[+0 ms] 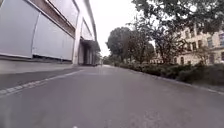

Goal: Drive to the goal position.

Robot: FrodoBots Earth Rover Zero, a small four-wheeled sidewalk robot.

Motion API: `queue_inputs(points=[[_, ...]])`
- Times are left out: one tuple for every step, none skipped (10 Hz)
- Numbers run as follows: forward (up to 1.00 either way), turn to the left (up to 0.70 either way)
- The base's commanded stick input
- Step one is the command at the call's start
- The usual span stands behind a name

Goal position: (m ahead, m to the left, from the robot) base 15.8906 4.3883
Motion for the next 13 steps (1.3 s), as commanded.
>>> queue_inputs(points=[[0.85,0.01],[0.85,0.01],[0.85,0.01],[0.85,0.01],[0.85,0.01],[0.85,0.01],[0.85,0.01],[0.85,0.01],[0.85,0.01],[0.85,0.01],[0.85,0.01],[0.85,0.01],[0.85,0.01]])
